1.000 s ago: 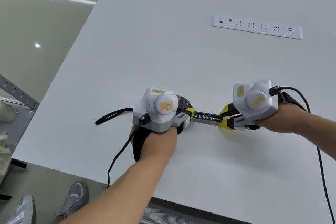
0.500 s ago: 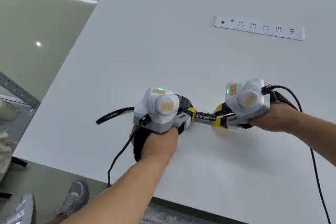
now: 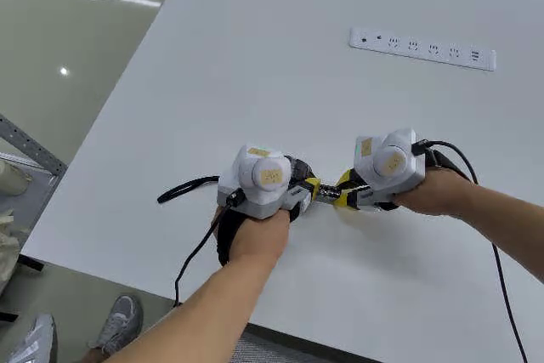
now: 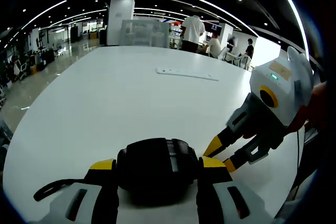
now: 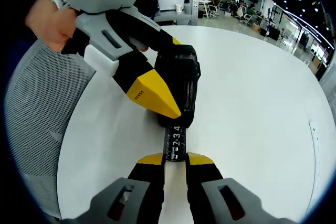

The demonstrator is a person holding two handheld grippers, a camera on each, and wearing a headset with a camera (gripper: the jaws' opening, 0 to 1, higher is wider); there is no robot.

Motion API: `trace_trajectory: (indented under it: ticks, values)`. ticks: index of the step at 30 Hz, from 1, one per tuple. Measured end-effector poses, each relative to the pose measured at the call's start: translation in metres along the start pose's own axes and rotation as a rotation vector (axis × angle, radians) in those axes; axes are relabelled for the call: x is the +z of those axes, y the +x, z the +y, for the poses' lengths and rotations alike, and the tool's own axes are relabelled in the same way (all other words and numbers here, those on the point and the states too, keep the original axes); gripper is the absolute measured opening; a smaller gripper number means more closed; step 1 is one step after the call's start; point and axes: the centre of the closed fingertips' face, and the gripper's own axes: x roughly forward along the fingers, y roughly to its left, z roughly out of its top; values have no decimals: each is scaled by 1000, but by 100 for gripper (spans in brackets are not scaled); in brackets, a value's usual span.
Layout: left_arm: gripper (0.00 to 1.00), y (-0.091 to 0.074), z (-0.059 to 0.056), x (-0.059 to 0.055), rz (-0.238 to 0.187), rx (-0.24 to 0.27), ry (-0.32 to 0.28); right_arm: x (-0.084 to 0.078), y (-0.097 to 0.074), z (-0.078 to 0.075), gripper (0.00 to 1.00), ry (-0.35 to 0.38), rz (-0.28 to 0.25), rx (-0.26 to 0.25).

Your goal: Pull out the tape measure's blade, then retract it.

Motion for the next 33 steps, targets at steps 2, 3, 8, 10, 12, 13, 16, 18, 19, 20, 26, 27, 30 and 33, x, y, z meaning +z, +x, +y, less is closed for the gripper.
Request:
trace_trajectory:
  ticks: [2, 3, 8, 10, 12, 13, 16, 18, 19, 20, 26, 27, 30, 33]
  values:
    - [56, 0, 0, 0, 0, -1, -1, 2, 1, 0, 11, -2, 1, 2]
    - [56, 0, 0, 0, 0, -2, -2, 3, 2, -1, 11, -3, 1, 2]
    - [56, 0, 0, 0, 1, -4, -4, 8, 5, 0, 11, -8, -1, 5]
    - [56, 0, 1, 0, 1, -5, -5, 10, 6, 1, 11, -7, -2, 6]
    - [56, 0, 1, 1, 1, -5, -8, 13, 7, 0, 11, -8, -4, 5]
    - [56, 0, 1, 1, 1, -6, -9, 13, 8, 0, 11, -7, -4, 6]
    - [56, 0, 0, 1, 1, -6, -9, 15, 8, 0, 11, -9, -4, 7]
    - [56, -1, 0, 1, 0, -7, -10, 16, 9, 0, 11, -12, -4, 7]
    - [56, -1, 0, 1, -1, -7, -12, 17, 10, 0, 11, -10, -3, 7]
    - [56, -1, 0, 1, -1, -7, -13, 18, 10, 0, 11, -10, -5, 8]
    - [56, -1, 1, 1, -3, -8, -15, 22, 13, 1, 11, -6, -10, 3]
    - [56, -1, 1, 1, -3, -9, -16, 23, 13, 1, 11, -5, -12, 2]
    - [56, -1, 1, 1, -3, -10, -18, 24, 14, 0, 11, -2, -13, -3]
    - [56, 0, 1, 2, -3, -11, -19, 25, 15, 0, 11, 2, -15, -5]
